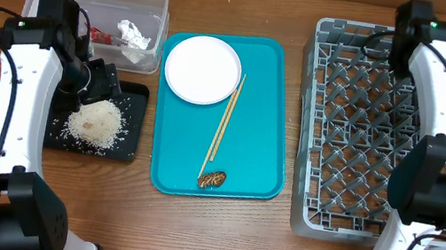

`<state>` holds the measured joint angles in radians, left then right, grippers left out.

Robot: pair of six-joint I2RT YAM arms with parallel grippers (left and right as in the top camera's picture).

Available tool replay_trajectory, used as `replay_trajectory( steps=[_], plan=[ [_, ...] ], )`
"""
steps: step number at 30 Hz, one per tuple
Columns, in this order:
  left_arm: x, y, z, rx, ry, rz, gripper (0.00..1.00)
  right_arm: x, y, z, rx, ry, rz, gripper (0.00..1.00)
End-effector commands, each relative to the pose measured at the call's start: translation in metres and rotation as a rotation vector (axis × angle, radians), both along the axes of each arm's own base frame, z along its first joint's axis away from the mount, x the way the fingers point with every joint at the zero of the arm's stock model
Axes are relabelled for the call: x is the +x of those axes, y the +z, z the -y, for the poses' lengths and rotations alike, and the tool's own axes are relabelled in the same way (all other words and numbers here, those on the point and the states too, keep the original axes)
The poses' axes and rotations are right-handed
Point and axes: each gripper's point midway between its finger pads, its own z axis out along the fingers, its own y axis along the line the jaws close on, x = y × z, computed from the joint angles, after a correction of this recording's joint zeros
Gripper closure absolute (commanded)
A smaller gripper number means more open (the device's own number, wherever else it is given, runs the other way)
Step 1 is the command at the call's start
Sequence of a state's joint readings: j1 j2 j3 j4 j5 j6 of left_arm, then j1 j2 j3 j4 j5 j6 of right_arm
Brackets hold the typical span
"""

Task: Sort waste into correct bins and load items into the dishwasher
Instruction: 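Carry the pink bowl into the dish rack and release it, then reach the right gripper to the white plate and grasp its edge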

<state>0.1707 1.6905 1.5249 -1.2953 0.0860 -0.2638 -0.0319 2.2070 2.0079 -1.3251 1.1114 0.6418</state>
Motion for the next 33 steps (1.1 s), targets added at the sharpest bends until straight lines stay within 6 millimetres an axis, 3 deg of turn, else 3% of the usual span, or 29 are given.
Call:
replay_trajectory(
  steps=[1,11,18,21,22,29,33],
  plan=[
    [0.002,0.015,0.002,-0.007,0.018,0.046,0.18,-0.006,-0.031,-0.011,0.027,-0.014,-0.021,0.96],
    [0.001,0.015,0.002,-0.007,0.017,0.043,0.18,-0.020,-0.044,-0.039,0.062,-0.020,-0.049,0.96],
    [0.002,0.015,0.002,-0.007,0.017,0.043,0.18,-0.036,-0.077,-0.080,0.321,-0.021,-0.144,0.95],
    [0.001,0.015,0.002,-0.007,0.017,0.043,0.18,-0.045,-0.084,-0.091,0.396,-0.033,-0.178,0.71],
    [0.001,0.015,0.002,-0.007,0.017,0.043,0.18,-0.046,-0.085,-0.092,0.404,-0.035,-0.184,0.67],
    [0.001,0.015,0.002,-0.006,0.009,0.043,0.18,-0.049,-0.065,-0.098,0.451,-0.032,-0.145,0.52],
    [0.001,0.015,0.002,-0.006,0.009,0.043,0.18,-0.045,-0.028,-0.101,0.481,-0.009,-0.043,0.46]
  ],
)
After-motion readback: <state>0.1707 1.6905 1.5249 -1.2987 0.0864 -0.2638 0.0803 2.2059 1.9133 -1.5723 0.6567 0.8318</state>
